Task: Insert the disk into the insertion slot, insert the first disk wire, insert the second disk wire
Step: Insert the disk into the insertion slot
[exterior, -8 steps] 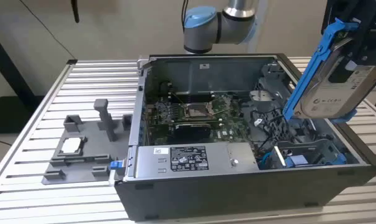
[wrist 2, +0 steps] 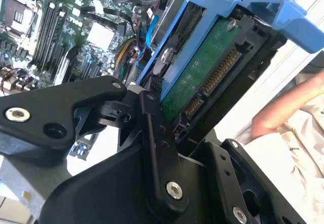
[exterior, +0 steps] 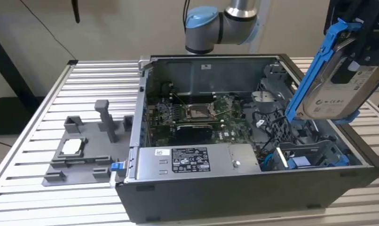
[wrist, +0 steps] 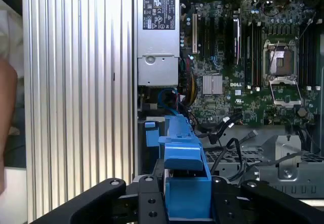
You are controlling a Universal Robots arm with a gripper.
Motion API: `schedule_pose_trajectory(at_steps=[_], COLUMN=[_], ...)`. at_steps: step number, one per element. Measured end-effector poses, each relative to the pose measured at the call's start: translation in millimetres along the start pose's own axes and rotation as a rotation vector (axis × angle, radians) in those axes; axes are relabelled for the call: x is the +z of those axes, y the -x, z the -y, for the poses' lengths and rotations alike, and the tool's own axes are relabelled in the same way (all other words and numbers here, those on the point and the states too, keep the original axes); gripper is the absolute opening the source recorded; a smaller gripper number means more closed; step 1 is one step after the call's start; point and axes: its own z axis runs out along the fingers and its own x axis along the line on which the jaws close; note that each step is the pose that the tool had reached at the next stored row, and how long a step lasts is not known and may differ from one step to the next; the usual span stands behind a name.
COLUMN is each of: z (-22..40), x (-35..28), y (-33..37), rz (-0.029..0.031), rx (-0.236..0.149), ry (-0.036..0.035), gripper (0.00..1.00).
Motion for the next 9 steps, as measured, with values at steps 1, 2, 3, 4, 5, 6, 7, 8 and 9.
schedule_pose_trajectory(at_steps=[1,2,3,4,5,6,7,8,9], z=[0.0,0.0,0.1,0.2,0.1,0.1,0.2,0.3,0.3], x=[0.0,0.4,0.9,1.4,2.1,3.0,4.1,5.4,7.1], y=[0.0,0.0,0.0,0.0,-0.1,-0.2,-0.2,-0.4,-0.5], rz=[-0.0002,-0.0001,0.0,-0.0001,-0.0001,-0.0002,-0.0001,-0.0001,0.0001], rx=[0.0,0.0,0.0,0.0,0.0,0.0,0.0,0.0,0.0], ry=[0.0,0.0,-0.0006,-0.0013,-0.0022,-0.0034,-0.0048,-0.0057,-0.0068], gripper=[0.33,0.33,0.33,0.33,0.33,0.33,0.33,0.33,0.33])
